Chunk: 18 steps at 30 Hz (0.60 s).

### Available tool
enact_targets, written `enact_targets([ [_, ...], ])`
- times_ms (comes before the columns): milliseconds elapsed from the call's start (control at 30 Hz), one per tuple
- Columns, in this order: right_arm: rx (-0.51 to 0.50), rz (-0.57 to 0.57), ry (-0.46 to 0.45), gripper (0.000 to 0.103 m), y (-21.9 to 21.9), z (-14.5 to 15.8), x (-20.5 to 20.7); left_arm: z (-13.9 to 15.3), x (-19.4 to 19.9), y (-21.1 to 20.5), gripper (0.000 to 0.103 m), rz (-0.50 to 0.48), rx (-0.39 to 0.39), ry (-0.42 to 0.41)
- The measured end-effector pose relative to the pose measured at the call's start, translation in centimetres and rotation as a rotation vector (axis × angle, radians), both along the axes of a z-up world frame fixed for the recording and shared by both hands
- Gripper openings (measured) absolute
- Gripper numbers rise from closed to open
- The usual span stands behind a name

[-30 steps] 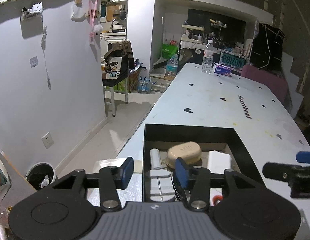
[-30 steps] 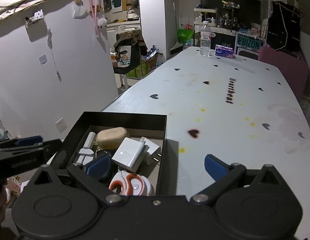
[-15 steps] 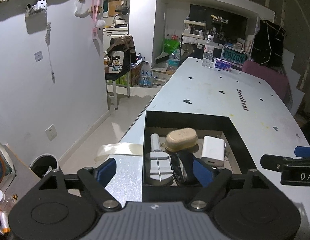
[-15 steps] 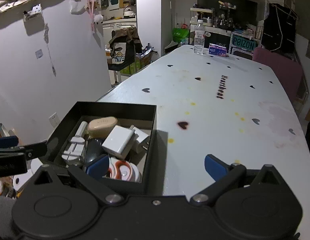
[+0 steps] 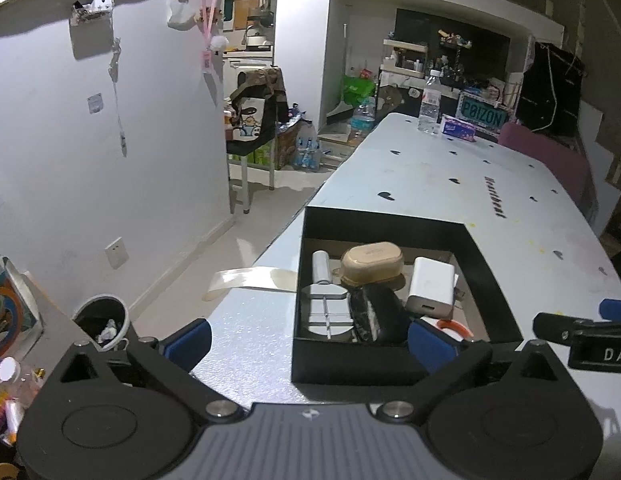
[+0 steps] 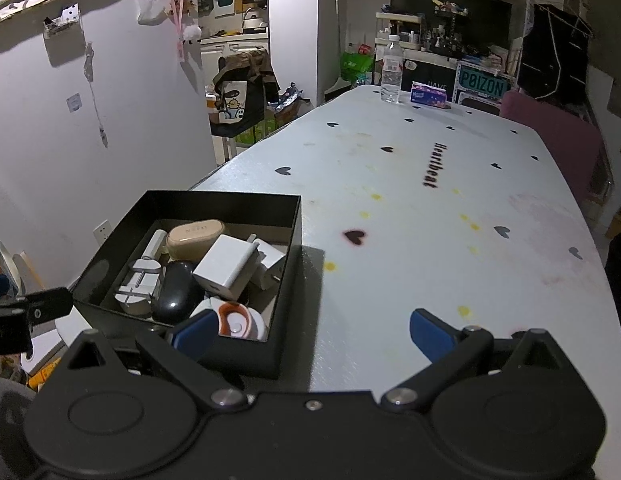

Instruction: Organize rigid objects

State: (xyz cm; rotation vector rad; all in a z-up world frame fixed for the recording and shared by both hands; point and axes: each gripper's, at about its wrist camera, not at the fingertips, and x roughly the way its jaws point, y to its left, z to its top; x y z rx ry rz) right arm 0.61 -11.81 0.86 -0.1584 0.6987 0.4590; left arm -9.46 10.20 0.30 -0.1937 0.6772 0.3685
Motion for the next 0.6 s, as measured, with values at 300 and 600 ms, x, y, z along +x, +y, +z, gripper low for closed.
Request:
enact_targets([
  [300, -0.003, -0.001, 0.010, 0.103, -0.08, -0.22, -0.03, -0.32, -0.41, -0.16, 0.103, 0.026, 0.022, 0.023],
  [600, 0.005, 0.000, 0.014, 0.103, -0.26, -0.28, -0.11, -0.25, -0.36, -0.16, 0.103, 0.034, 0.027, 0.031],
])
